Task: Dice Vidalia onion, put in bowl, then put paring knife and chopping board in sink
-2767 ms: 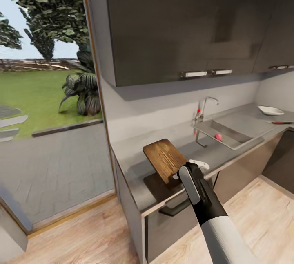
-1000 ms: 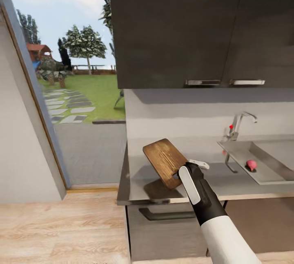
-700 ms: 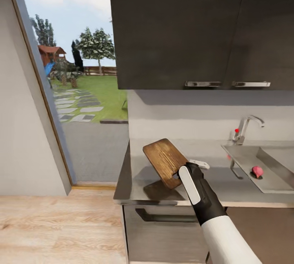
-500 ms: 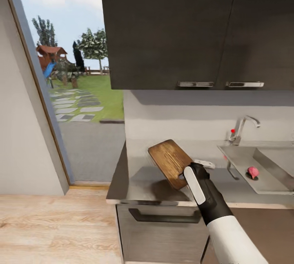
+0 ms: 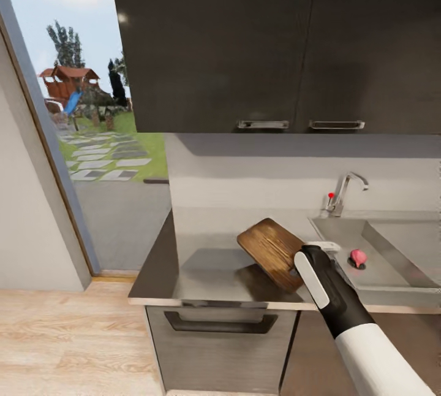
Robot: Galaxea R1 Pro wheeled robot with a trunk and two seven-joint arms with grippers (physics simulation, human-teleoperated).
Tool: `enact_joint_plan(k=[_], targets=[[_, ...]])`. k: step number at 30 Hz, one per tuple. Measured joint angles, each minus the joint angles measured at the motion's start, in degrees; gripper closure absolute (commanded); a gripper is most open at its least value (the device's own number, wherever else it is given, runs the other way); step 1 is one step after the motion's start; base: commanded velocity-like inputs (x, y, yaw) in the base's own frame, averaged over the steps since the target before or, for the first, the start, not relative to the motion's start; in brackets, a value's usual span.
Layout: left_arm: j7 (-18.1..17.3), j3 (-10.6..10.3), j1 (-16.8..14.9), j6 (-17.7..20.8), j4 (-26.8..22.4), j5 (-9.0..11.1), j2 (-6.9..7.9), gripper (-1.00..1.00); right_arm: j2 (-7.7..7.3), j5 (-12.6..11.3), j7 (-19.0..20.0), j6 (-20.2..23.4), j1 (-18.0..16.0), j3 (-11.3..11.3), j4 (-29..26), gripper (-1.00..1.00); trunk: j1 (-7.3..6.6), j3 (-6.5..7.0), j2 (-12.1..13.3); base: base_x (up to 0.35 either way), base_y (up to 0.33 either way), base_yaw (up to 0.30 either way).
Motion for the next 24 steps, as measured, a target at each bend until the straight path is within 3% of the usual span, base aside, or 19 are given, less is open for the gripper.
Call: enact_joint_plan(k=[1,2,4,5,6,7,8,10,15,20,24], targets=[[0.0,0.0,0.0,0.0,0.0,0.0,0.0,-1.0,-0.43,0.7,0.3,0.6,0.0,1.7,-0.3,1.0,0.0,-0.02,0.0,0.0,-0.317,0.0],[0.0,0.0,0.0,0.0,0.0,0.0,0.0,-1.0,-0.87,-0.3,0.8,0.1,0.0,3.4,-0.8,1.0,0.0,-0.03,0.0,0.0,-0.317,0.0],[0.0,0.0,0.0,0.0,0.0,0.0,0.0,-1.0,-1.47,0.2,2.7,0.3,0.0,5.1,-2.0,1.0,0.0,-0.04,0.0,0.0,-0.246,0.0],[0.0,0.0,0.0,0.0,0.0,0.0,0.01,-1.0,-2.56,2.5,9.2,1.7,0.0,6.5,-4.2,1.0,0.0,-0.05,0.0,0.0,-0.142,0.0],[0.0,0.0,0.0,0.0,0.0,0.0,0.0,-1.0,-2.84,-2.0,12.6,-0.7,0.0,6.7,-4.6,1.0,0.0,-0.04,0.0,0.0,-0.091,0.0],[0.0,0.0,0.0,0.0,0.0,0.0,0.01,-1.0,-3.68,-0.9,14.5,-0.1,-0.1,6.8,-4.8,1.0,0.0,-0.04,0.0,0.0,-0.058,0.0],[0.0,0.0,0.0,0.0,0.0,0.0,0.01,-1.0,-4.62,1.7,16.9,1.0,-0.2,6.8,-5.0,1.0,0.0,-0.05,0.0,0.0,-0.047,0.0],[0.0,0.0,0.0,0.0,0.0,0.0,0.0,-1.0,-5.73,0.1,20.2,0.3,-1.0,6.9,-5.0,1.0,0.0,-0.03,0.0,0.0,-0.024,0.0],[-0.1,0.0,0.0,0.0,0.0,0.0,0.01,-1.0,-8.02,1.0,25.2,0.5,-4.3,6.9,-3.7,1.0,0.01,-0.03,0.0,0.0,-0.006,0.0],[-0.1,0.0,0.0,-0.1,0.0,0.0,0.0,-1.0,-8.35,0.8,28.2,0.7,-7.6,6.9,-1.6,1.0,0.0,-0.04,0.0,0.0,0.0,0.0],[-0.1,0.0,0.0,0.0,0.0,-0.1,0.0,-1.0,-8.3,1.0,31.0,0.7,-14.1,7.0,6.0,1.0,0.02,-0.03,0.0,0.0,0.0,0.0]])
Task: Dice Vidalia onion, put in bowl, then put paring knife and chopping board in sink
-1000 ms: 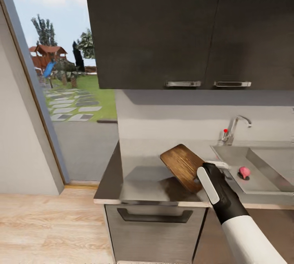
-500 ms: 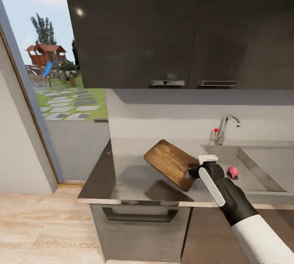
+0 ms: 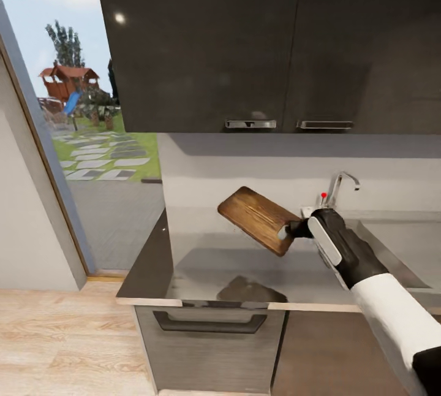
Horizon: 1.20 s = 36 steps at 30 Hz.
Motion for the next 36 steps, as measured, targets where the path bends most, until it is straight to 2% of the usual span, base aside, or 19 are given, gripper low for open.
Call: enact_joint_plan(k=[2,3,5,6,8,10,12,13,16,17,19,20,22,24,30,31,32,34,36], targets=[[0.0,0.0,0.0,0.0,0.0,0.0,0.0,-1.0,0.56,0.5,1.0,0.1,-6.1,1.3,8.0,1.0,0.0,0.0,0.0,0.0,0.0,0.0],[0.0,0.0,0.0,0.0,0.0,0.0,0.0,-1.0,1.37,1.6,2.1,0.3,-9.1,4.0,12.1,1.0,-0.02,-0.01,0.0,0.0,0.0,0.0],[0.0,0.0,0.0,0.0,0.0,0.0,0.0,-1.0,2.53,-1.4,4.7,-0.2,-11.3,8.9,15.9,1.0,-0.02,-0.03,0.0,0.0,0.0,0.0],[0.0,0.0,0.0,0.0,0.0,0.0,0.0,-1.0,2.9,-0.8,6.2,-0.1,-11.9,11.1,16.9,1.0,-0.02,-0.03,0.0,0.0,0.0,0.0],[0.0,0.0,0.0,0.0,0.0,0.0,0.0,-1.0,3.22,0.4,8.5,0.0,-12.4,13.2,17.7,1.0,-0.02,-0.03,0.0,0.0,0.0,0.0],[0.0,0.0,0.0,0.0,0.0,0.0,0.0,-1.0,3.51,-0.6,11.9,-0.1,-12.8,14.8,18.3,1.0,-0.02,-0.03,0.0,0.0,0.0,0.0],[0.0,0.0,0.0,0.0,0.0,0.0,0.0,-1.0,3.38,0.3,14.4,0.0,-12.8,16.6,18.6,1.0,-0.02,-0.03,0.0,0.0,0.0,0.0],[0.0,0.0,0.0,0.0,0.0,0.0,0.0,-1.0,3.28,-0.1,15.2,-0.1,-12.9,17.4,18.7,1.0,-0.01,-0.02,0.0,0.0,0.0,0.0],[0.0,0.0,0.0,0.0,0.0,0.0,0.0,-1.0,2.24,-0.9,20.7,-0.2,-12.9,23.0,19.4,1.0,-0.02,-0.03,0.0,0.0,0.0,0.0],[0.0,0.0,0.0,0.0,0.0,0.0,0.0,-1.0,1.56,-0.9,23.9,-0.2,-12.9,25.6,19.5,1.0,-0.02,-0.03,0.0,0.0,0.0,0.0],[0.0,0.0,0.0,0.0,0.0,0.0,0.0,-1.0,0.89,-1.4,27.3,-0.2,-13.0,27.6,19.5,1.0,-0.02,-0.02,0.0,0.002,-0.017,0.0],[0.0,0.0,0.0,0.0,0.0,0.0,0.0,-1.0,0.07,-0.9,30.3,-0.3,-12.9,29.0,19.6,1.0,-0.02,-0.03,0.0,0.028,-0.076,0.0],[0.0,0.0,0.0,0.0,0.0,0.0,0.0,-1.0,-1.21,-0.9,34.1,-0.2,-13.0,30.1,19.5,1.0,-0.03,-0.02,0.0,0.084,-0.159,0.0],[0.0,0.0,0.0,0.0,0.0,0.0,0.0,-1.0,-1.74,1.3,36.5,-0.3,-13.0,30.6,19.5,1.0,-0.03,-0.02,0.0,0.133,-0.202,0.0],[0.0,0.0,0.0,0.0,0.0,0.0,0.0,-1.0,-1.95,7.6,40.4,-0.4,-13.0,31.6,19.6,1.0,-0.03,-0.02,0.0,0.19,-0.228,0.0],[0.0,0.0,0.0,0.0,0.0,0.0,0.0,-1.0,-1.96,10.0,42.3,-0.4,-13.0,31.7,19.6,1.0,-0.04,-0.03,0.0,0.225,-0.225,0.0],[0.0,0.0,0.0,0.0,0.0,0.1,0.0,-1.0,-1.97,11.1,42.8,-0.5,-13.0,31.6,19.6,1.0,-0.04,-0.02,0.0,0.229,-0.202,0.0],[0.0,0.0,0.0,0.0,0.0,0.1,0.0,-1.0,-1.93,12.6,43.5,-0.6,-13.0,31.7,19.6,1.0,-0.04,-0.02,0.0,0.232,-0.191,0.0],[0.0,0.0,0.0,0.0,0.0,0.1,0.01,-1.0,-1.78,12.9,43.7,-0.6,-13.0,31.8,19.6,1.0,-0.04,-0.02,0.0,0.205,-0.189,0.0]])
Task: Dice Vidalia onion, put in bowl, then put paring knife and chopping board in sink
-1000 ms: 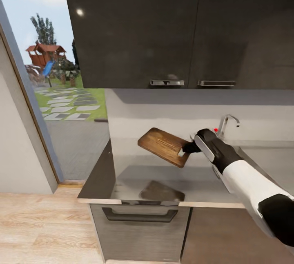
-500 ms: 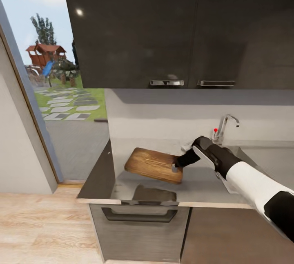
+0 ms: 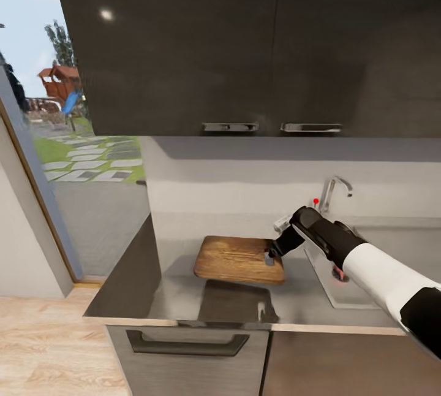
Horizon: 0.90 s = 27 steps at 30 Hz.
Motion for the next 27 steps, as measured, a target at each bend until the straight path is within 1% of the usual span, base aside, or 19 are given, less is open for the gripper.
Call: enact_joint_plan(k=[3,5,7,9,10,11,13,16,18,19,22,27], targets=[[0.0,0.0,0.0,0.0,0.0,0.0,0.05,-1.0,0.07,0.6,0.1,-0.2,0.0,0.2,0.0,1.0,0.02,0.0,0.0,0.099,-0.093,0.0],[0.0,0.0,0.0,0.0,0.0,0.0,0.06,-1.0,0.16,-0.2,0.0,-0.1,0.0,0.7,0.0,1.0,0.02,0.0,0.0,0.033,-0.031,0.0],[0.0,0.0,0.0,0.0,0.0,0.0,0.07,-1.0,0.2,0.1,0.1,-0.2,0.0,1.7,0.0,1.0,0.02,0.0,0.0,0.017,-0.016,0.0],[0.0,0.0,0.0,0.0,0.0,0.0,0.08,-1.0,0.28,-0.1,0.1,-1.0,0.1,3.0,0.0,1.0,0.02,0.0,0.0,0.008,-0.007,0.0],[0.0,0.0,0.0,0.0,0.0,0.0,0.08,-1.0,0.29,-0.2,0.1,-1.4,0.1,3.3,0.0,1.0,0.02,0.01,0.0,0.002,-0.002,0.0],[0.0,0.0,0.0,0.0,0.0,0.0,0.08,-1.0,0.27,-0.1,0.4,-3.5,0.1,4.1,0.1,1.0,0.02,0.0,0.0,0.001,-0.001,0.0],[0.0,0.0,0.0,0.0,0.0,0.0,0.08,-1.0,0.22,-0.4,1.0,-4.1,0.1,4.3,0.4,1.0,0.02,0.01,0.0,0.0,0.0,0.0],[0.0,0.0,0.0,0.0,0.0,0.0,0.08,-1.0,0.11,-0.2,4.1,-5.0,0.1,4.4,1.5,1.0,0.02,0.0,0.0,0.0,0.0,0.0],[0.0,0.0,0.0,0.0,0.0,0.0,0.08,-1.0,0.09,-0.2,5.7,-6.4,0.1,4.4,2.1,1.0,0.02,0.0,0.0,0.0,0.0,0.0],[0.0,0.0,0.0,0.0,0.0,0.0,0.08,-1.0,0.08,0.2,6.7,-8.0,0.1,4.4,3.0,1.0,0.02,-0.01,0.0,0.0,0.0,0.0],[0.0,0.0,0.0,0.0,0.0,0.0,0.08,-1.0,0.13,0.7,7.5,-9.8,0.1,4.4,5.4,1.0,0.02,-0.18,0.0,0.0,0.0,0.0],[0.0,0.0,0.0,0.0,0.0,0.0,0.08,-1.0,0.08,0.3,7.8,-11.1,0.1,4.3,6.7,1.0,0.01,-0.56,0.0,0.056,-0.071,0.0]])
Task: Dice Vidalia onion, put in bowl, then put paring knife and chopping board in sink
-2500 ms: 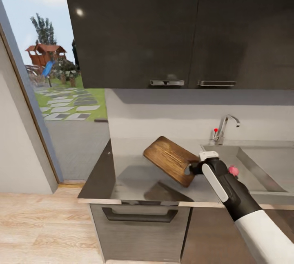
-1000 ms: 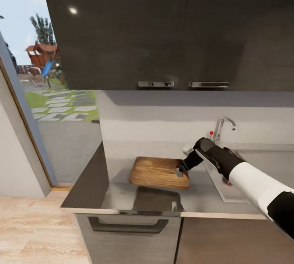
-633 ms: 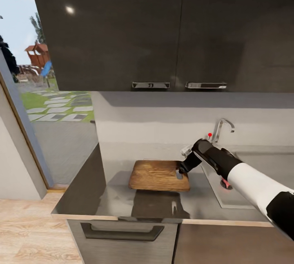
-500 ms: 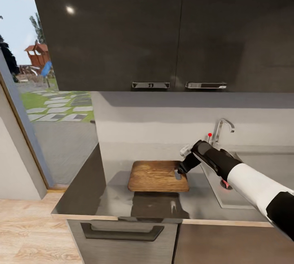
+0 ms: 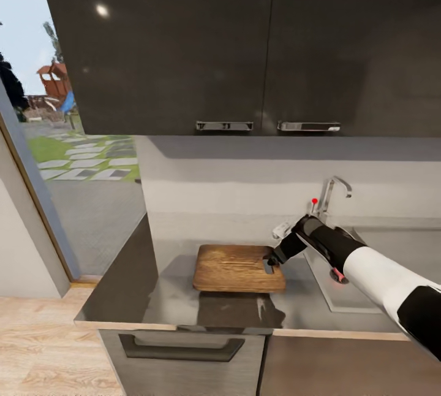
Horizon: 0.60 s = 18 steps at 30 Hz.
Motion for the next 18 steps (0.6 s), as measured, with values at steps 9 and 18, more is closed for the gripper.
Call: enact_joint_plan(k=[9,18], targets=[[0.0,0.0,0.0,0.0,0.0,0.0,0.0,-1.0,-0.23,0.3,0.0,-0.2,0.0,0.0,0.1,1.0,0.0,-0.46,0.0,0.05,-0.057,0.0],[0.0,0.0,0.0,0.0,0.0,0.0,0.0,-1.0,-0.34,0.3,-0.1,-0.2,0.0,0.0,0.2,1.0,-0.02,-0.47,0.0,0.093,-0.051,0.0]])
